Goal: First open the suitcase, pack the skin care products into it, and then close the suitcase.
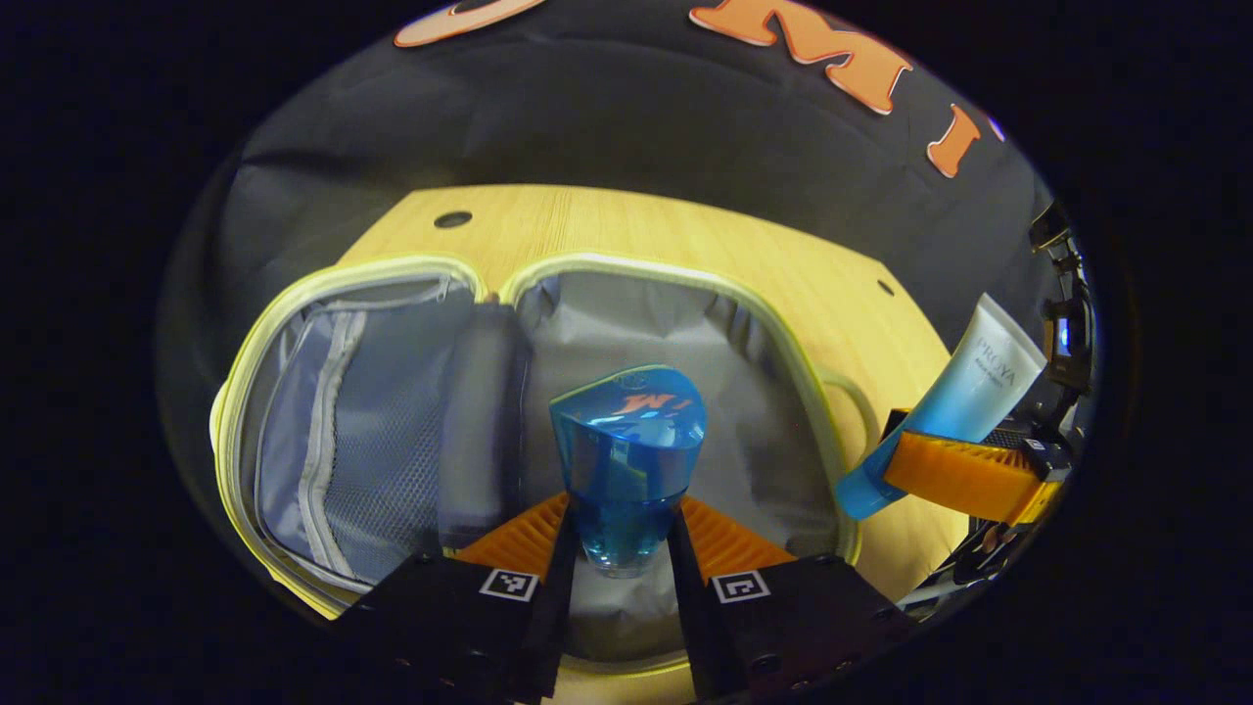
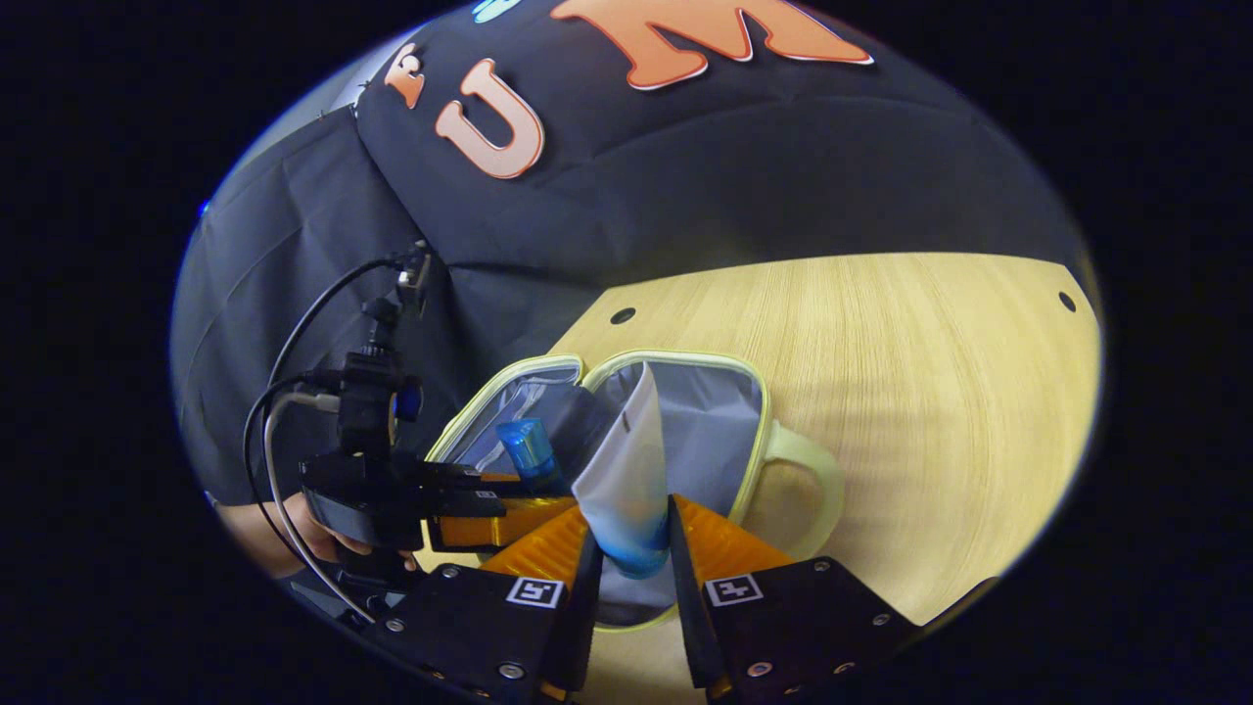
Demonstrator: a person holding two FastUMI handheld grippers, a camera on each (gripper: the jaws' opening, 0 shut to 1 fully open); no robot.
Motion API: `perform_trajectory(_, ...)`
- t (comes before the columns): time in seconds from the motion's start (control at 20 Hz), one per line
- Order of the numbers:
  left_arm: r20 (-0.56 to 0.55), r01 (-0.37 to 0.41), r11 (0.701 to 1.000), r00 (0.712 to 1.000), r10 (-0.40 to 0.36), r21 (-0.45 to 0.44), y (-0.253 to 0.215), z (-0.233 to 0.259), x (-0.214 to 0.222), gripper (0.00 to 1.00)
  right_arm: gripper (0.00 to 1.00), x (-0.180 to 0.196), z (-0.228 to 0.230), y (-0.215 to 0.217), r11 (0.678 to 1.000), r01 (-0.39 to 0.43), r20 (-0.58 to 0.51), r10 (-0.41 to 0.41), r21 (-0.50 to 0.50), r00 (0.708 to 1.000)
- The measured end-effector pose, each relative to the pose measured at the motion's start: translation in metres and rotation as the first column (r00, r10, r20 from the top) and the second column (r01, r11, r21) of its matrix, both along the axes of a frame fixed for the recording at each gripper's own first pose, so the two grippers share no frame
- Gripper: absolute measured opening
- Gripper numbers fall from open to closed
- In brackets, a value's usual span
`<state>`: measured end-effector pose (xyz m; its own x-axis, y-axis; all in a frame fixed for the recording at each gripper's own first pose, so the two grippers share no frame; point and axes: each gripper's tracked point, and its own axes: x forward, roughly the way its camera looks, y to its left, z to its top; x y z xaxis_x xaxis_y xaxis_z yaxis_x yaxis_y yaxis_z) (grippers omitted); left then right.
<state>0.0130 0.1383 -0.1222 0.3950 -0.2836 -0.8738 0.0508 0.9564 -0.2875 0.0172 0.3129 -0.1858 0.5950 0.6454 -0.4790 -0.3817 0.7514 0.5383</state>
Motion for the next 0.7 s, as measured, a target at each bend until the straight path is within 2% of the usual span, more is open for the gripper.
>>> perform_trajectory(0.25,-0.130,0.044,0.997,0.991,-0.036,0.058,-0.016,-0.010,0.003,0.49,0.39,0.003,-0.017,0.013,1.000,0.002,-0.076,-0.001,0.005,0.997)
perform_trajectory(0.45,-0.158,-0.001,0.994,0.987,0.019,0.112,-0.008,-0.031,0.008,0.50,0.39,0.009,-0.036,0.023,1.000,0.004,-0.160,-0.006,-0.016,0.987)
perform_trajectory(0.5,-0.152,-0.013,0.992,0.988,0.033,0.127,-0.006,-0.029,0.009,0.50,0.39,0.007,-0.045,0.026,1.000,0.006,-0.209,-0.010,-0.019,0.978)
perform_trajectory(0.55,-0.148,-0.026,0.992,0.988,0.045,0.126,-0.006,-0.029,0.010,0.55,0.39,0.007,-0.052,0.032,1.000,0.007,-0.264,-0.010,-0.013,0.965)
perform_trajectory(0.6,-0.136,-0.039,0.993,0.989,0.054,0.114,-0.008,-0.026,0.013,0.52,0.39,0.010,-0.055,0.035,1.000,0.019,-0.301,-0.021,-0.010,0.953)
perform_trajectory(0.7,-0.106,-0.059,0.991,0.992,0.071,0.116,-0.008,-0.015,0.014,0.56,0.39,0.013,-0.064,0.040,0.999,0.027,-0.373,-0.035,-0.027,0.927)
